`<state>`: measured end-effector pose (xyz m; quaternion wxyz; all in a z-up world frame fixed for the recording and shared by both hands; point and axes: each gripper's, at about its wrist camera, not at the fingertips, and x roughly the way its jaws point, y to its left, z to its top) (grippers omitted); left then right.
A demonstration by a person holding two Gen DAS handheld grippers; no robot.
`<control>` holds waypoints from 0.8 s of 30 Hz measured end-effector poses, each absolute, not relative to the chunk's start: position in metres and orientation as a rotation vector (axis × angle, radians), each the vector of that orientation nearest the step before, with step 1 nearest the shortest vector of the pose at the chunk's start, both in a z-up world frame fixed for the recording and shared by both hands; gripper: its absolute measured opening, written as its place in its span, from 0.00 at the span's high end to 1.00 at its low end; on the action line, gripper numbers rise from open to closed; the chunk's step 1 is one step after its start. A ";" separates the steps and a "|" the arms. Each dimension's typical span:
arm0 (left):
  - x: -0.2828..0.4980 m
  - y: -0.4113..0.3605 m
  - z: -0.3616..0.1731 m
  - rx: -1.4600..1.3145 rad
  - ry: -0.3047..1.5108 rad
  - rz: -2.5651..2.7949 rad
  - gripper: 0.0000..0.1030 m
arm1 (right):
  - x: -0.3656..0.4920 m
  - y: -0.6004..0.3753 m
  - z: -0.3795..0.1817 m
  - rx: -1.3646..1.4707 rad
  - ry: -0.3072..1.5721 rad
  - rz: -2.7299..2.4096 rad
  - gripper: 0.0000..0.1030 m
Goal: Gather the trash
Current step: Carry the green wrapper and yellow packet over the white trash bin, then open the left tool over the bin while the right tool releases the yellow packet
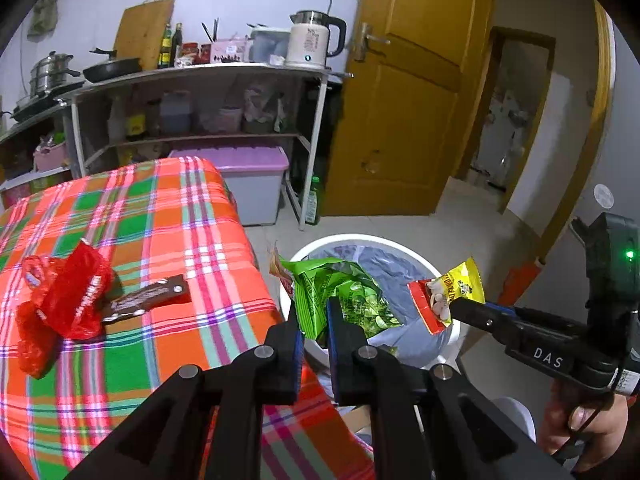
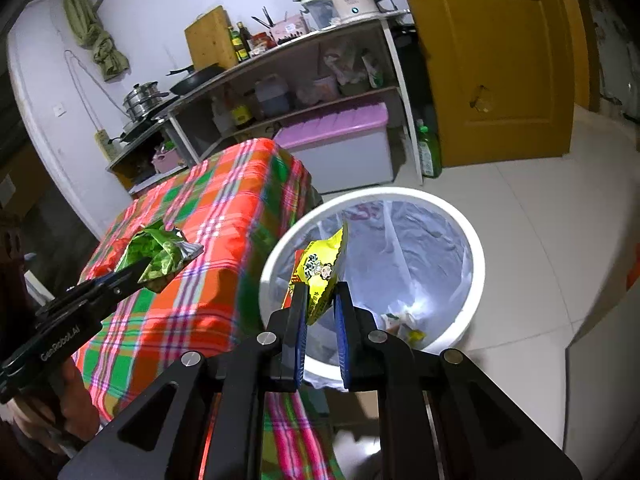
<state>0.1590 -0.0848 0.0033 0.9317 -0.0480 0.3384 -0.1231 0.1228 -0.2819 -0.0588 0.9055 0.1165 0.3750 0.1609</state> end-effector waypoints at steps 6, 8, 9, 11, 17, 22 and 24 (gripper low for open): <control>0.181 -0.096 -0.014 -0.096 0.747 -0.270 0.90 | 0.133 -0.289 -0.077 0.256 0.826 0.315 0.87; 0.188 -0.100 -0.021 -0.096 0.768 -0.277 0.90 | 0.138 -0.291 -0.083 0.263 0.842 0.309 0.87; 0.190 -0.101 -0.023 -0.096 0.775 -0.280 0.90 | 0.140 -0.293 -0.086 0.266 0.850 0.306 0.87; 0.196 -0.106 -0.029 -0.099 0.793 -0.290 0.90 | 0.144 -0.295 -0.090 0.267 0.863 0.301 0.87; 0.212 -0.115 -0.043 -0.109 0.840 -0.302 0.90 | 0.157 -0.296 -0.104 0.260 0.907 0.292 0.86; 0.221 -0.123 -0.051 -0.103 0.871 -0.307 0.90 | 0.162 -0.299 -0.112 0.250 0.927 0.279 0.83; 0.224 -0.127 -0.054 -0.097 0.885 -0.306 0.89 | 0.164 -0.299 -0.113 0.252 0.930 0.278 0.74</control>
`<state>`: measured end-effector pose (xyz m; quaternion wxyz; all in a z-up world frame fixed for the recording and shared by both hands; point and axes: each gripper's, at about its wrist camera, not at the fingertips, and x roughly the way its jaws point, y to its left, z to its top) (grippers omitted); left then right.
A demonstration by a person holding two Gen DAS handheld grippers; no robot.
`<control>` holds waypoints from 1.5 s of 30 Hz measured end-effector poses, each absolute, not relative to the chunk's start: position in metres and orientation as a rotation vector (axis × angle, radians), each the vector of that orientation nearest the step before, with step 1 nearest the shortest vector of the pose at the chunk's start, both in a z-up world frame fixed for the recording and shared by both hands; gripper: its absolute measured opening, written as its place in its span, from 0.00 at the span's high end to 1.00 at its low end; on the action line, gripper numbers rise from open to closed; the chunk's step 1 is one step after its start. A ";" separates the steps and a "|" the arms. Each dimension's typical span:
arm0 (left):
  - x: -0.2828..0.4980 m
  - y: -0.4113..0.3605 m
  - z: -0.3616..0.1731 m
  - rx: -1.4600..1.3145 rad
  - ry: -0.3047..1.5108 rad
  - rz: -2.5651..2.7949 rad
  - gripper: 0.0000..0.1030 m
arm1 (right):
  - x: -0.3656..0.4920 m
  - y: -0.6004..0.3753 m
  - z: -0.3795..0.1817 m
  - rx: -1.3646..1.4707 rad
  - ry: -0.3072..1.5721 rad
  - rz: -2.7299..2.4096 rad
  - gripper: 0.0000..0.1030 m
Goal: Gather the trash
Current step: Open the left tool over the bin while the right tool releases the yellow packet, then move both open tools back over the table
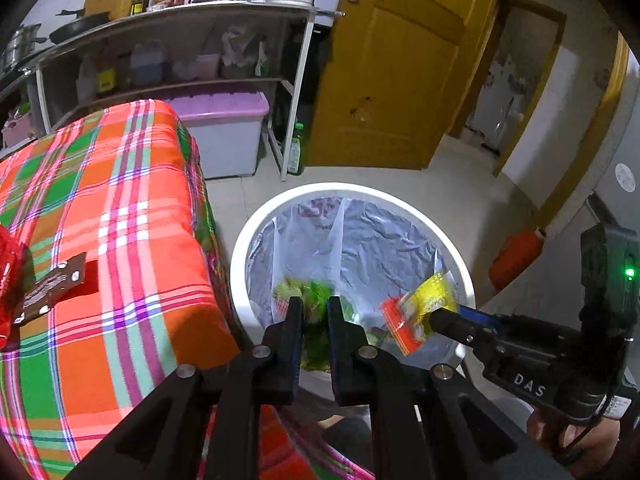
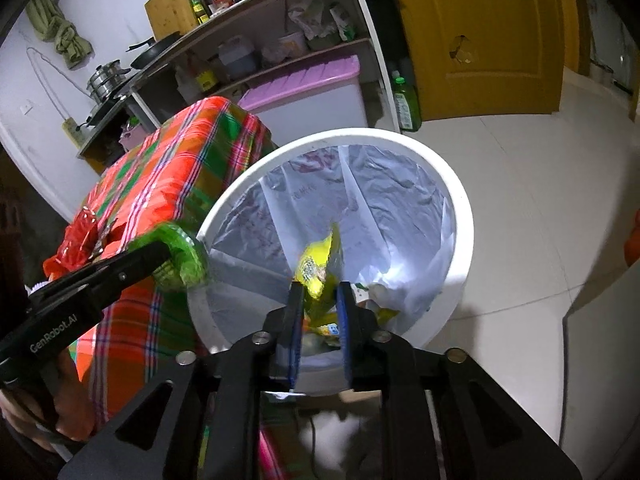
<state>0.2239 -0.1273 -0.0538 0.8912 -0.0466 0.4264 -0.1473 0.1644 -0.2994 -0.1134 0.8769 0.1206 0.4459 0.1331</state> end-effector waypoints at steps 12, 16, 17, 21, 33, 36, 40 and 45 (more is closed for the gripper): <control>0.217 -0.125 -0.049 -0.115 0.873 -0.318 0.81 | 0.155 -0.301 -0.102 0.254 0.894 0.282 0.68; 0.205 -0.116 -0.037 -0.128 0.840 -0.314 0.81 | 0.145 -0.297 -0.088 0.239 0.859 0.296 0.68; 0.201 -0.113 -0.034 -0.131 0.828 -0.312 0.81 | 0.143 -0.295 -0.084 0.236 0.850 0.300 0.68; 0.189 -0.104 -0.021 -0.137 0.793 -0.301 0.81 | 0.132 -0.289 -0.068 0.221 0.812 0.315 0.68; 0.147 -0.070 0.009 -0.149 0.711 -0.256 0.81 | 0.103 -0.252 -0.033 0.148 0.731 0.392 0.68; 0.139 -0.061 0.014 -0.152 0.694 -0.246 0.81 | 0.099 -0.243 -0.028 0.134 0.719 0.413 0.66; 0.128 -0.049 0.019 -0.158 0.677 -0.226 0.81 | 0.092 -0.231 -0.020 0.117 0.704 0.437 0.65; 0.116 -0.034 0.024 -0.164 0.659 -0.200 0.81 | 0.087 -0.219 -0.016 0.102 0.695 0.461 0.64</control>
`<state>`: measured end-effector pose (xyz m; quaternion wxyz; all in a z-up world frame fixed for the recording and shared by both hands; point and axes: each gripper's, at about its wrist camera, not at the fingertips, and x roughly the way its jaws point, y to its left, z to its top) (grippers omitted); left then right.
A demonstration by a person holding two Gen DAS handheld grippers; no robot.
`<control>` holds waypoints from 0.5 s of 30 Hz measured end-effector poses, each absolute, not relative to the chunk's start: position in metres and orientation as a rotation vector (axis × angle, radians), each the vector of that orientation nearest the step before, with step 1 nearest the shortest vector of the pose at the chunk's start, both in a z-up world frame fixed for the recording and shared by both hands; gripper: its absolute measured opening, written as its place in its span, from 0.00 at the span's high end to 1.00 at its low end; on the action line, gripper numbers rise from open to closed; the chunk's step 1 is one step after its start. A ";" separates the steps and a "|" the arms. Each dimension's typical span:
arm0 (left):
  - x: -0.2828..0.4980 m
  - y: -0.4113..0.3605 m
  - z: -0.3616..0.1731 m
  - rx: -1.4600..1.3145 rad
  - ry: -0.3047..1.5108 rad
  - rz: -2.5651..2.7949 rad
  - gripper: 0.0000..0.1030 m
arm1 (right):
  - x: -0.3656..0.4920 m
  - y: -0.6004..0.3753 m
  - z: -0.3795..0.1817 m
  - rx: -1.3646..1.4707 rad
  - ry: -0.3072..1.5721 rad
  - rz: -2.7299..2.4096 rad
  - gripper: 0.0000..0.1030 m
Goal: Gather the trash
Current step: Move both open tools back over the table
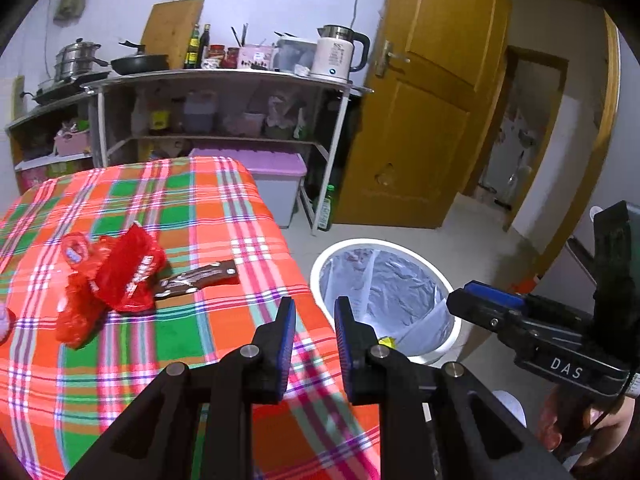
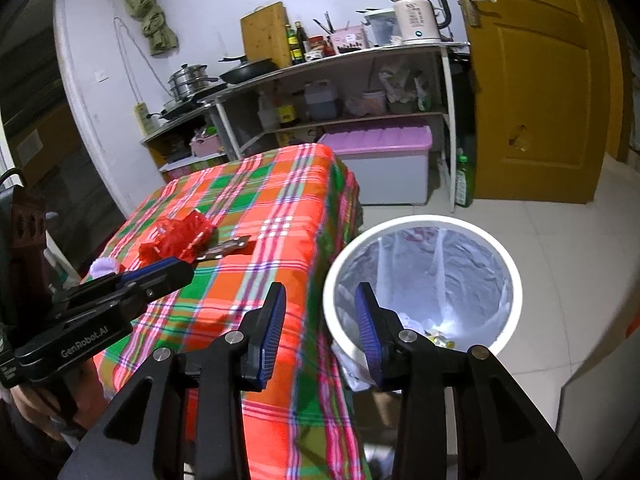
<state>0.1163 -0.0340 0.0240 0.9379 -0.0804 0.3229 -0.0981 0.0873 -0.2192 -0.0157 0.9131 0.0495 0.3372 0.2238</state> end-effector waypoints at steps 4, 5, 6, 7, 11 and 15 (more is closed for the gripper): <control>0.105 -0.025 0.026 -0.169 0.649 -0.177 0.81 | 0.082 -0.212 -0.014 0.093 0.688 0.482 0.63; 0.103 -0.023 0.026 -0.171 0.648 -0.173 0.81 | 0.082 -0.211 -0.014 0.094 0.687 0.487 0.62; 0.101 -0.020 0.026 -0.172 0.647 -0.167 0.81 | 0.082 -0.210 -0.014 0.097 0.686 0.494 0.62; 0.098 -0.018 0.026 -0.173 0.646 -0.160 0.81 | 0.081 -0.210 -0.014 0.102 0.686 0.503 0.60; 0.090 -0.006 0.024 -0.183 0.643 -0.136 0.81 | 0.080 -0.203 -0.012 0.103 0.684 0.523 0.59; 0.084 0.007 0.022 -0.197 0.639 -0.109 0.81 | 0.079 -0.192 -0.010 0.087 0.685 0.544 0.59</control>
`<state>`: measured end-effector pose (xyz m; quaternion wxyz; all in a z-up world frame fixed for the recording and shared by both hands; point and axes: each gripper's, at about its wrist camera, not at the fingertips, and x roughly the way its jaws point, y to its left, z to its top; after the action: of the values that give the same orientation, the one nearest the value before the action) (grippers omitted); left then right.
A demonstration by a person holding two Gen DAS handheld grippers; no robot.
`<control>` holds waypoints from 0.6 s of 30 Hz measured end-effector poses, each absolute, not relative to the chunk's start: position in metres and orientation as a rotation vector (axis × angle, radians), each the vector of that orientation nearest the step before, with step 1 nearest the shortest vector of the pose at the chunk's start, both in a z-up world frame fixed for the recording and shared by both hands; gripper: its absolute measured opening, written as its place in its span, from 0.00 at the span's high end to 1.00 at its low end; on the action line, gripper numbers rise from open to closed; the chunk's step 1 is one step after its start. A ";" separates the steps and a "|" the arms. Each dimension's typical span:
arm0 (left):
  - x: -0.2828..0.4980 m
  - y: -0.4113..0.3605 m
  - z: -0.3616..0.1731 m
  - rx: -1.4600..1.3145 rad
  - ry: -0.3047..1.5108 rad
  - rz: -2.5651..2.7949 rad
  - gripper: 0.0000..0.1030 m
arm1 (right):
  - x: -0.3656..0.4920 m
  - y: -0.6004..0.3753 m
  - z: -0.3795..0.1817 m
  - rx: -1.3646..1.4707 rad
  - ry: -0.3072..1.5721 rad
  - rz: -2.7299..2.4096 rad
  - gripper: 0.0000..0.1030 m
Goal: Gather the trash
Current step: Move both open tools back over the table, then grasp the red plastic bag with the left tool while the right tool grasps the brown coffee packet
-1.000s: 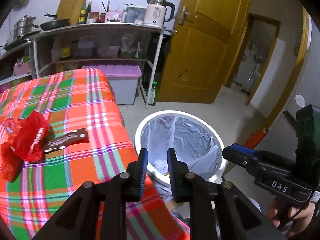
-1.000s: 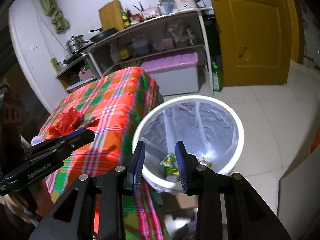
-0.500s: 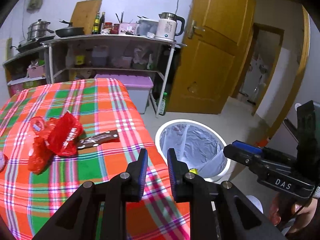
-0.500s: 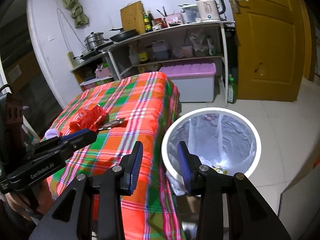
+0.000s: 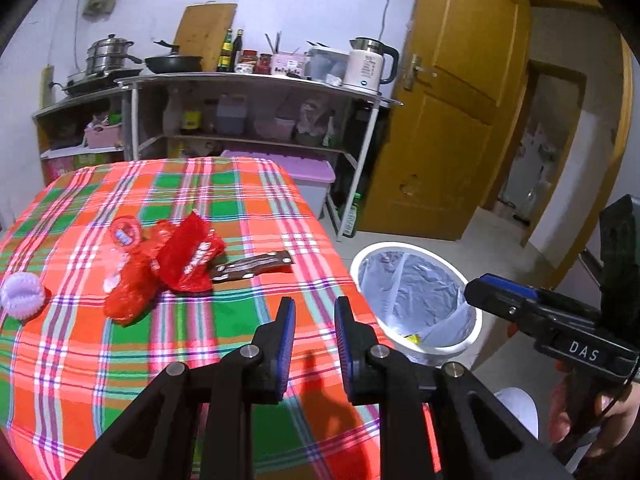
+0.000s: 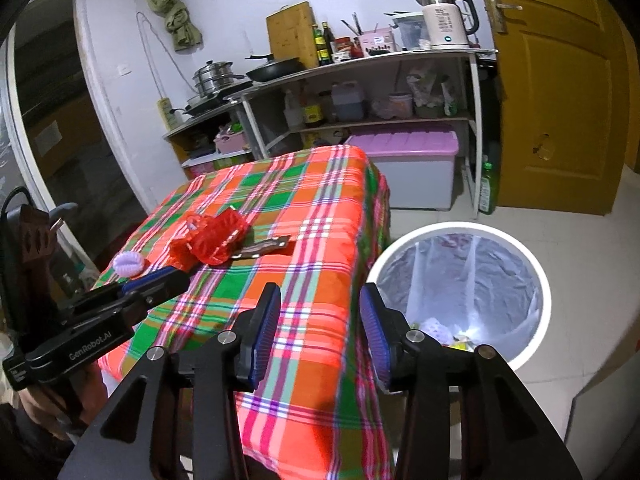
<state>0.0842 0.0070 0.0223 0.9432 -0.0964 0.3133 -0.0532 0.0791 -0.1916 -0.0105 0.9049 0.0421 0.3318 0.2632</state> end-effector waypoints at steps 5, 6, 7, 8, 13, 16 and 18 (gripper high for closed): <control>0.077 0.027 0.021 -0.216 0.627 -0.069 0.81 | 0.081 -0.173 -0.011 0.059 0.700 0.575 0.59; 0.076 0.031 0.022 -0.219 0.625 -0.061 0.81 | 0.082 -0.171 -0.012 0.057 0.702 0.581 0.59; 0.075 0.037 0.021 -0.223 0.623 -0.048 0.81 | 0.082 -0.168 -0.013 0.054 0.704 0.588 0.59; 0.074 0.040 0.021 -0.226 0.622 -0.041 0.81 | 0.083 -0.165 -0.013 0.052 0.707 0.594 0.59; 0.071 0.067 0.016 -0.251 0.621 0.015 0.81 | 0.088 -0.148 -0.017 0.032 0.720 0.620 0.59; 0.071 0.082 0.014 -0.267 0.620 0.041 0.75 | 0.090 -0.140 -0.019 0.023 0.725 0.634 0.59; 0.070 0.091 0.012 -0.279 0.618 0.059 0.74 | 0.093 -0.135 -0.020 0.019 0.728 0.641 0.59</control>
<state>0.0704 0.0908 0.0119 0.9427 -0.1367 0.3030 0.0290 0.0927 -0.1351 -0.0196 0.8846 0.0091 0.3501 0.3080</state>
